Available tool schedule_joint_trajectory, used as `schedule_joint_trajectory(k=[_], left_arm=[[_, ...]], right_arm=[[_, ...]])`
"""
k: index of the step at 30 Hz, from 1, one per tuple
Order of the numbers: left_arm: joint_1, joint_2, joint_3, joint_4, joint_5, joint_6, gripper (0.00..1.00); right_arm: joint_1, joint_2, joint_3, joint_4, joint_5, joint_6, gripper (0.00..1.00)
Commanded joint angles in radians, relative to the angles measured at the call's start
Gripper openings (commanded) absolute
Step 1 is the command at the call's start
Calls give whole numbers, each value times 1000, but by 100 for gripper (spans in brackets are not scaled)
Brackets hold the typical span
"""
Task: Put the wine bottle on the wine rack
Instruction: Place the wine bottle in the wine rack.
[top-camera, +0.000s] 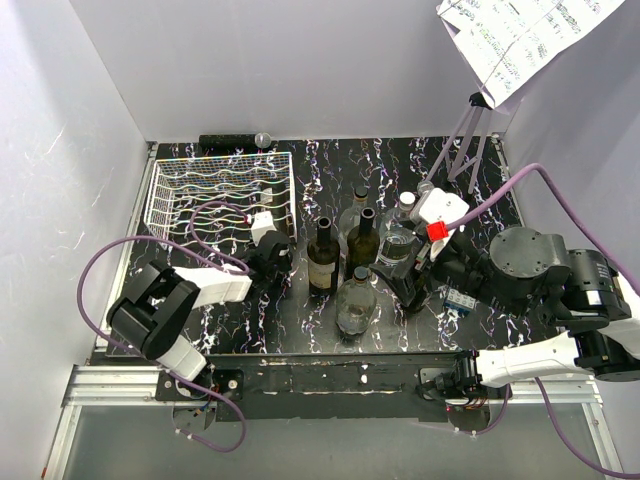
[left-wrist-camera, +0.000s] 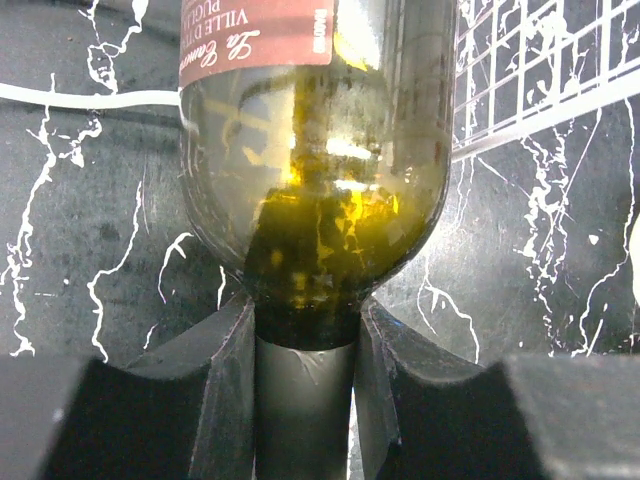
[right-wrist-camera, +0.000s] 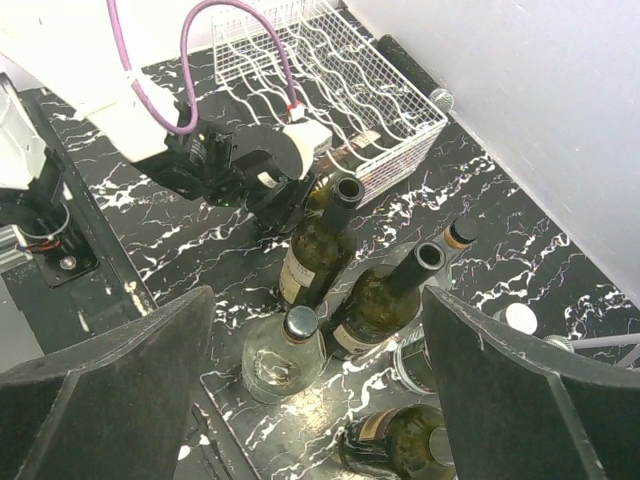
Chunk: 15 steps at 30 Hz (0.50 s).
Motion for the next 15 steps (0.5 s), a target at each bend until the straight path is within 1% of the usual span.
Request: schedule_joint_trajectory(k=[1, 5, 12, 15], left_arm=[[22, -10, 49, 126, -60, -2, 0], [34, 16, 67, 126, -53, -7, 0], [42, 73, 105, 156, -31, 38, 0], [47, 95, 115, 174, -16, 58, 7]], right_arm=[[3, -2, 40, 3, 17, 28, 91], [3, -1, 45, 1, 12, 42, 91], [3, 2, 54, -20, 3, 47, 91], [3, 16, 74, -49, -2, 74, 91]])
